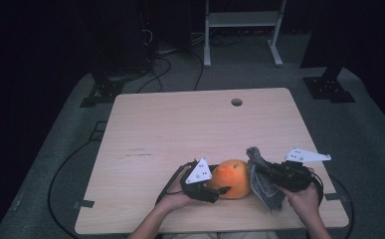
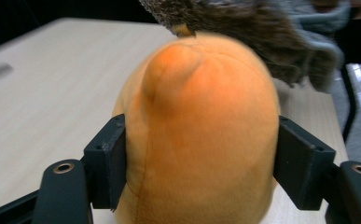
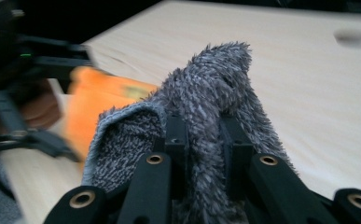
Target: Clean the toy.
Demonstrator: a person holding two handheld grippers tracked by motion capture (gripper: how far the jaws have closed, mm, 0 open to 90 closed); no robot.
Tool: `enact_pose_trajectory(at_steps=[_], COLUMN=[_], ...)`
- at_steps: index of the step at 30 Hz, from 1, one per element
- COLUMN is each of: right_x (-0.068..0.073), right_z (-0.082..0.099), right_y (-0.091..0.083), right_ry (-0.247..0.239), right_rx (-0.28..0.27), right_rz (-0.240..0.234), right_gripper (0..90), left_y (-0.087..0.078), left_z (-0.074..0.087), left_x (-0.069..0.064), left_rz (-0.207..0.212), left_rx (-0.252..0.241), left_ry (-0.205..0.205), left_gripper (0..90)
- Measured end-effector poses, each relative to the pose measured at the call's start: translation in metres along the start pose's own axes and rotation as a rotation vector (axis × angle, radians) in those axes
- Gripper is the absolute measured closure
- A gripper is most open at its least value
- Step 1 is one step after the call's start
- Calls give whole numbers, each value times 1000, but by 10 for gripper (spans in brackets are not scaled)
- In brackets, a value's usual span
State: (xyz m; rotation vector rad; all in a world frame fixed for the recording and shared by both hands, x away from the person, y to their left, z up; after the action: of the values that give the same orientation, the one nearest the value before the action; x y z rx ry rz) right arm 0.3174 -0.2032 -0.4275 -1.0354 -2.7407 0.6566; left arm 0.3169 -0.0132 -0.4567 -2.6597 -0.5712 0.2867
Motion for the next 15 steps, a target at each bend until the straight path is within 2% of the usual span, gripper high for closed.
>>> enact_pose_trajectory(at_steps=[4, 5, 7, 8, 9, 10, 12, 13, 15], right_x=[26, 32, 34, 32, 28, 26, 21, 19, 17], right_z=[-21, -24, -20, -13, -3, 4, 10, 10, 11], right_y=[2, 6, 14, 18, 23, 26, 28, 27, 25], right_ry=[-72, -82, -115, -116, -93, -50, 0, 7, 10], right_rx=[-47, -47, -11, 18, 33, 23, 13, 14, 15], right_rz=[-38, -51, -28, -25, -40, -64, -92, -92, -84], right_gripper=[755, 753, 753, 753, 754, 754, 754, 754, 754], left_y=[-5, -4, -1, 0, 1, 0, -3, -5, -5], left_z=[-8, -7, -1, 3, 4, 5, 3, 2, 5], left_x=[-8, -10, -7, -4, -2, 0, 3, 5, 13], left_rz=[5, 2, -13, -1, 19, 29, 71, 84, 43], left_rx=[4, 16, 53, 65, 60, 58, 40, 36, 45], left_ry=[34, 38, 49, 31, 0, -14, -86, -115, -119], left_gripper=[296, 296, 286, 262, 215, 175, 111, 86, 73])
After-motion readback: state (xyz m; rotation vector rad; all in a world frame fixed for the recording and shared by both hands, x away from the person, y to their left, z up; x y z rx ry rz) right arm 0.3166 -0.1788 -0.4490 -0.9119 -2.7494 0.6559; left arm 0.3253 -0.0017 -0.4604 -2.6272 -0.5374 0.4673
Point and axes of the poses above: each handheld gripper's, and its own axes: y roughly forward along the jaws, z roughly out of its underside, x roughly to its left, the point moved 7 cm from there along y, roughly forward along the jaws, and after that the axes turned 14 degrees about -y, right-handed, at the moved point
